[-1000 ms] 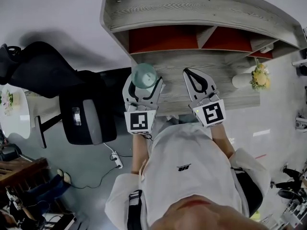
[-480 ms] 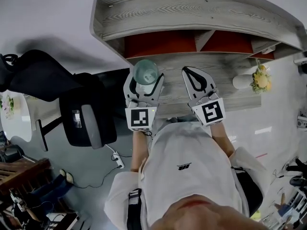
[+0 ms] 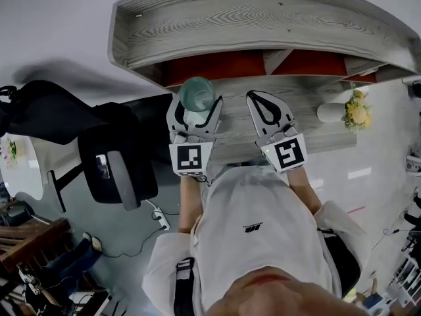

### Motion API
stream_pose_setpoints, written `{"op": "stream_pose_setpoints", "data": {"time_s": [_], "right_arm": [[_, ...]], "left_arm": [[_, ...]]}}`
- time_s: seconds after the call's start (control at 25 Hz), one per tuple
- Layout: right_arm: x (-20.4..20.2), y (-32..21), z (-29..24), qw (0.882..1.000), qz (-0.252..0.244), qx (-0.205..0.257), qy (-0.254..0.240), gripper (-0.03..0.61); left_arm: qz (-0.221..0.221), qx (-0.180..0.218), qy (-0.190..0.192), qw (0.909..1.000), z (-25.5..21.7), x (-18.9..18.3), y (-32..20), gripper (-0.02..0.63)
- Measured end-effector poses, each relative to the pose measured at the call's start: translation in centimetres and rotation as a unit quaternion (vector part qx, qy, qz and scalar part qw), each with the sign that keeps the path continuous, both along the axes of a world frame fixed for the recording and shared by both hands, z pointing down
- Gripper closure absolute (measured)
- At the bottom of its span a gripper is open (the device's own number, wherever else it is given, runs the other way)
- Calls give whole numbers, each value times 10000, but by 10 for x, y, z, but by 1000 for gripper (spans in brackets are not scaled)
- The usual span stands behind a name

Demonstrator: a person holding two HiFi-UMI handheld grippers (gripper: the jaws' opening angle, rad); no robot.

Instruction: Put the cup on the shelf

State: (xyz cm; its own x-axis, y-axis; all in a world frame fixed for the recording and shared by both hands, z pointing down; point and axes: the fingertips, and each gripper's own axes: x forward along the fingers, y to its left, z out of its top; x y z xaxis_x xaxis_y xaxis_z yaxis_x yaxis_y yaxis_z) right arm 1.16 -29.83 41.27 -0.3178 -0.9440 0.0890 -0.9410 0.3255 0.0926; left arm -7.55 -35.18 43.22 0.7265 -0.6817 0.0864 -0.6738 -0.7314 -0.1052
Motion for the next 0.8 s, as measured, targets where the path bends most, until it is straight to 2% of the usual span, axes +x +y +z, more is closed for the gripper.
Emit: {"op": "stream_pose_setpoints", "data": {"time_s": [0.8], "right_arm": [[26,-29,12,9999,61,-135,-66,551]], "left_arm": [[90,-147,-77,9998,19,32,-38,241]]}}
